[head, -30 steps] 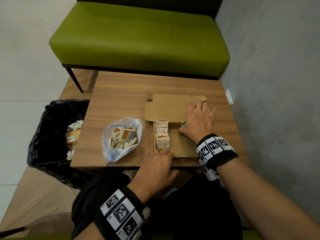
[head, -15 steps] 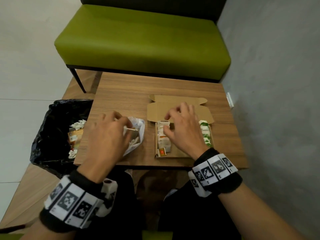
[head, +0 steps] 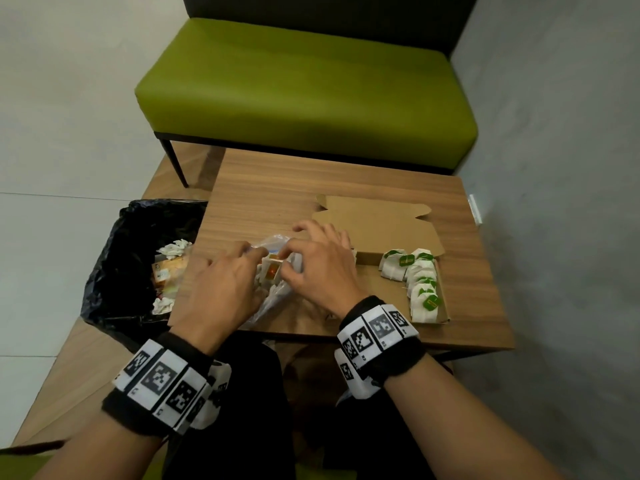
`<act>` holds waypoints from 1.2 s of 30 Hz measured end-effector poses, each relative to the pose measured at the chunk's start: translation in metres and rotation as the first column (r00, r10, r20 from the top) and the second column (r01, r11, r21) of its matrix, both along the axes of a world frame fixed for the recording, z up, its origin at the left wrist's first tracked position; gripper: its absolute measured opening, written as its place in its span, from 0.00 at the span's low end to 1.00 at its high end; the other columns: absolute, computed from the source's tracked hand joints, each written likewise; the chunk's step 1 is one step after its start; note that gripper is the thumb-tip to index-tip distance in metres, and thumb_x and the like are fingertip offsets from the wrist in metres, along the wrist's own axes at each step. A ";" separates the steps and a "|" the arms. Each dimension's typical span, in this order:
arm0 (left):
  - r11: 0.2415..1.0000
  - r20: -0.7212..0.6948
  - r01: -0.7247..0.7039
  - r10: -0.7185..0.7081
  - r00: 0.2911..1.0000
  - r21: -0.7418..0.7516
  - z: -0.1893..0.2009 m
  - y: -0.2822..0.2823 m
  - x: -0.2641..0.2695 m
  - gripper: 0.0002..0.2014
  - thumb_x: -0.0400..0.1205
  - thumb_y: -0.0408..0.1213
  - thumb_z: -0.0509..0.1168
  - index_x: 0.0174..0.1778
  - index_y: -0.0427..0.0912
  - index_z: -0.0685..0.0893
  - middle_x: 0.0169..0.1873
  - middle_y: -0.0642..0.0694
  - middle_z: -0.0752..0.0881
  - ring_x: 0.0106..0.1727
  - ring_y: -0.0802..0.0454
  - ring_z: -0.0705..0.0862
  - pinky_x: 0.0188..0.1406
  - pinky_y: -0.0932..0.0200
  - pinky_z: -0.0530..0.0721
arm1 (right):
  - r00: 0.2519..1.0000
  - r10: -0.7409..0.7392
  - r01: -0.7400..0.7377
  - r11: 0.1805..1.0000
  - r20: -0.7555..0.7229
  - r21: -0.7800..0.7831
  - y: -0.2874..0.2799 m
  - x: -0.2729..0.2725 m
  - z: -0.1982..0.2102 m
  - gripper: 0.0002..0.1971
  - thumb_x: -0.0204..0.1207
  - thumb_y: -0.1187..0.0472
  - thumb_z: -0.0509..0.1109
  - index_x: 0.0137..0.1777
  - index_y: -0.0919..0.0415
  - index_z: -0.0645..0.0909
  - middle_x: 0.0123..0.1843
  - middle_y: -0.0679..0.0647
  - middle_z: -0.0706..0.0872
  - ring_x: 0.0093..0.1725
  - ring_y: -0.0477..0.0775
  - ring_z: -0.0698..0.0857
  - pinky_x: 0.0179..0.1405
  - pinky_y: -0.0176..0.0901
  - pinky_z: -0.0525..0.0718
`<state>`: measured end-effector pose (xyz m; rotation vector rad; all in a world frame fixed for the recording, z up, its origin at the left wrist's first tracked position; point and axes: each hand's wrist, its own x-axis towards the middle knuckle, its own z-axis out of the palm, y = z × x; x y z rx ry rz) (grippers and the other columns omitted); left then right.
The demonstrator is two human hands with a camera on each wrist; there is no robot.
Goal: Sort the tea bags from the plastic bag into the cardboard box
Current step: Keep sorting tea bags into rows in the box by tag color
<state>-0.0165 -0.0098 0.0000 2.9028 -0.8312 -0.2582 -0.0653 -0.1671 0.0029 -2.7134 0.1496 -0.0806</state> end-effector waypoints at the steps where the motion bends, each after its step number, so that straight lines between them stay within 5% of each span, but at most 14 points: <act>1: 1.000 0.000 0.006 -0.006 1.000 -0.007 -0.001 0.001 0.000 0.31 0.73 0.44 0.77 0.73 0.51 0.76 0.70 0.44 0.79 0.65 0.41 0.82 0.58 0.41 0.77 | 0.999 -0.010 0.007 0.998 -0.051 -0.068 0.001 0.002 0.000 0.13 0.78 0.43 0.69 0.58 0.44 0.86 0.77 0.50 0.73 0.77 0.57 0.68 0.77 0.72 0.61; 6: 0.998 -0.019 0.042 -0.043 0.999 -0.050 0.001 -0.001 -0.005 0.32 0.73 0.45 0.76 0.73 0.52 0.75 0.69 0.48 0.79 0.65 0.43 0.82 0.58 0.46 0.77 | 0.987 0.047 -0.090 0.954 -0.157 -0.285 0.009 0.006 0.000 0.14 0.79 0.49 0.71 0.62 0.46 0.87 0.85 0.56 0.64 0.83 0.62 0.60 0.79 0.79 0.53; 11: 0.987 -0.125 0.019 -0.039 0.991 -0.162 0.001 0.002 -0.004 0.33 0.70 0.42 0.79 0.71 0.52 0.75 0.66 0.52 0.79 0.57 0.48 0.84 0.49 0.53 0.77 | 0.984 0.126 -0.167 0.903 -0.127 -0.396 0.012 0.008 0.000 0.12 0.78 0.53 0.72 0.60 0.44 0.88 0.85 0.57 0.66 0.83 0.63 0.63 0.78 0.81 0.54; 24: 0.968 -0.201 -0.027 -0.025 0.979 -0.250 -0.005 0.001 -0.004 0.35 0.69 0.37 0.80 0.72 0.48 0.74 0.65 0.48 0.79 0.54 0.48 0.84 0.51 0.52 0.83 | 0.974 0.129 -0.208 0.840 -0.187 -0.501 0.024 0.016 -0.002 0.12 0.81 0.53 0.67 0.61 0.48 0.86 0.84 0.58 0.66 0.79 0.64 0.67 0.76 0.81 0.57; 32: 0.966 -0.195 -0.048 -0.002 0.981 -0.253 -0.008 0.002 -0.002 0.37 0.70 0.39 0.81 0.74 0.46 0.73 0.68 0.48 0.79 0.56 0.47 0.85 0.54 0.52 0.81 | 0.982 0.156 -0.185 0.910 -0.106 -0.370 0.013 0.012 -0.008 0.09 0.81 0.53 0.68 0.53 0.48 0.90 0.80 0.53 0.74 0.76 0.61 0.71 0.76 0.73 0.63; 36: 0.959 -0.192 -0.052 -0.002 0.981 -0.278 -0.008 0.004 -0.002 0.35 0.71 0.42 0.80 0.73 0.48 0.73 0.68 0.49 0.79 0.57 0.48 0.84 0.54 0.50 0.82 | 0.997 0.063 -0.060 0.995 0.042 -0.075 0.002 0.002 -0.003 0.09 0.79 0.51 0.72 0.53 0.49 0.92 0.76 0.50 0.79 0.72 0.57 0.74 0.70 0.59 0.73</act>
